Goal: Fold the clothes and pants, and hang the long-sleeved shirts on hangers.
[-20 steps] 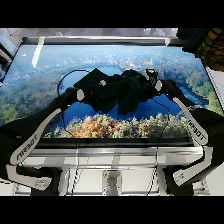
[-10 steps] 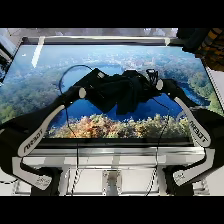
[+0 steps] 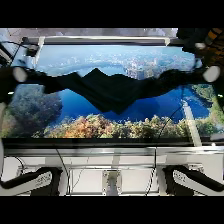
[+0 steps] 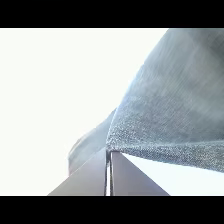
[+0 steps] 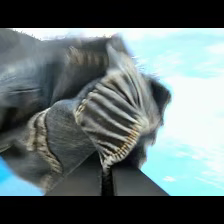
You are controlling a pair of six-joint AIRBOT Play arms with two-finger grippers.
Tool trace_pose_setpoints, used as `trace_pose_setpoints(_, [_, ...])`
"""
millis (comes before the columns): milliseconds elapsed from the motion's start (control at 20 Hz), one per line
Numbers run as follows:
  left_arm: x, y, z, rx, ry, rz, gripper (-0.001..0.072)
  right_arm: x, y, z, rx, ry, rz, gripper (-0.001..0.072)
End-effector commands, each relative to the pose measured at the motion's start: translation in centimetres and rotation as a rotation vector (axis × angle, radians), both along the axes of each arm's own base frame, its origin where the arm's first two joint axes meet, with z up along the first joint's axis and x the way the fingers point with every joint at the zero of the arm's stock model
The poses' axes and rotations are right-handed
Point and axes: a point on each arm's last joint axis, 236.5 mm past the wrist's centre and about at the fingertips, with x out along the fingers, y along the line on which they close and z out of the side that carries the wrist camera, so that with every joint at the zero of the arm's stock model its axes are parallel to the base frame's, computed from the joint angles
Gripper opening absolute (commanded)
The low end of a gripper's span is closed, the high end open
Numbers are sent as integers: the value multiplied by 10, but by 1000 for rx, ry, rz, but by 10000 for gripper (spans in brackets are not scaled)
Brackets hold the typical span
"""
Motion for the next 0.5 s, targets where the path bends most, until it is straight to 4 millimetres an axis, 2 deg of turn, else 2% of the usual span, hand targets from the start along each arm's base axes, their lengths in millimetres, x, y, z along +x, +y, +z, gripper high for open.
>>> trace_pose_setpoints(0, [-46, 62, 64, 48, -90, 142, 20, -40, -41, 44, -25, -50, -96, 32])
trace_pose_setpoints(100, [-70, 80, 87, 96, -111, 186, 20, -66, -60, 49, -41, -14, -137, 32])
trace_pose_setpoints(250, [-105, 101, 107, 189, -95, 243, 20, -97, -85, 59, -73, 8, -197, 32])
trace_pose_setpoints(350, [-125, 109, 120, 243, -92, 271, 20, -118, -98, 65, -82, 22, -236, 33])
trace_pose_setpoints(450, [-136, 107, 131, 250, -114, 279, 20, -143, -102, 58, -82, 99, -243, 32])
